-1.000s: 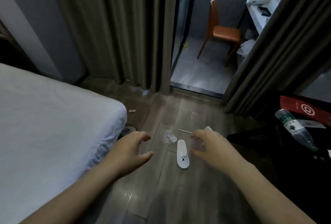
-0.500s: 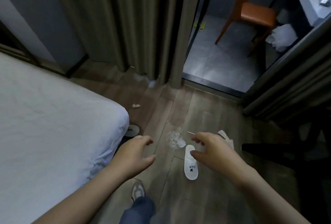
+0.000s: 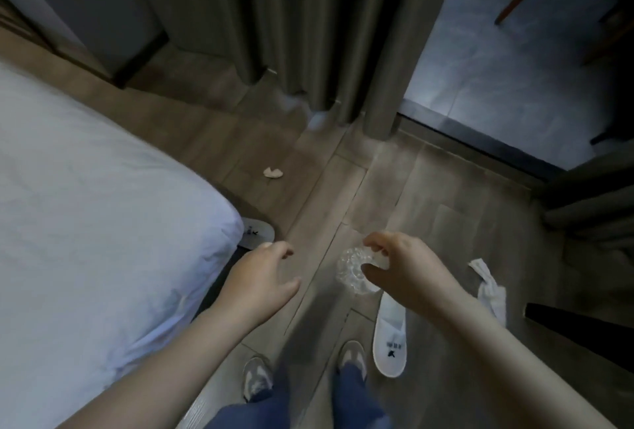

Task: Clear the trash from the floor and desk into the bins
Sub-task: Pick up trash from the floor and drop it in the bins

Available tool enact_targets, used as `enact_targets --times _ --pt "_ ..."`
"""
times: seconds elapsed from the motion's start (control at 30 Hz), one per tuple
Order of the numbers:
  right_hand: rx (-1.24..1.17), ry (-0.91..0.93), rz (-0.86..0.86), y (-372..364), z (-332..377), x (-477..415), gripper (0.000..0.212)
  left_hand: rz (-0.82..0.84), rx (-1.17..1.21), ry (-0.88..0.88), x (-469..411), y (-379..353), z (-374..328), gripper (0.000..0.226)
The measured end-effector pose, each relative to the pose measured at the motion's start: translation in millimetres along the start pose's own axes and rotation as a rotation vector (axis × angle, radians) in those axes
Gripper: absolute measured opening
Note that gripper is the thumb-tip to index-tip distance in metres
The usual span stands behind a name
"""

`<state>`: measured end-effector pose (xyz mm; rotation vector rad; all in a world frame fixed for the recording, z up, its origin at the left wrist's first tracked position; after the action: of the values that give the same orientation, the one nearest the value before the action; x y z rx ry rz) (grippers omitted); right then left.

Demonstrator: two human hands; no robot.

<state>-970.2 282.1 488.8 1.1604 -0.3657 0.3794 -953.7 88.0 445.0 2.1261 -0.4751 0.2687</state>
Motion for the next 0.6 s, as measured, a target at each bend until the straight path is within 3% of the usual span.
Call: enact_targets --times 0.37,0.6 --pt "0.084 0.124 0.066 -210 -81 -200 0.044 -0.091 0.032 0.141 -137 -189 169 0.058" --pt "0.22 0.25 0.064 -335 -88 -323 0.046 -0.114 -0.11 0.068 -222 -268 267 0.054"
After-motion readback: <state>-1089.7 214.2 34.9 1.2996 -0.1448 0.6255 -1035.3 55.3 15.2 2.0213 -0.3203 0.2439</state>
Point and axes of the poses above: each hand's wrist, its own x-axis away from the middle knuckle, its own y-axis out of the back of the hand, z = x × y, the point moved 10 cm from there along -x, towards the middle knuckle, and after that the axes turned 5 degrees about -y, right-handed, at the moved point
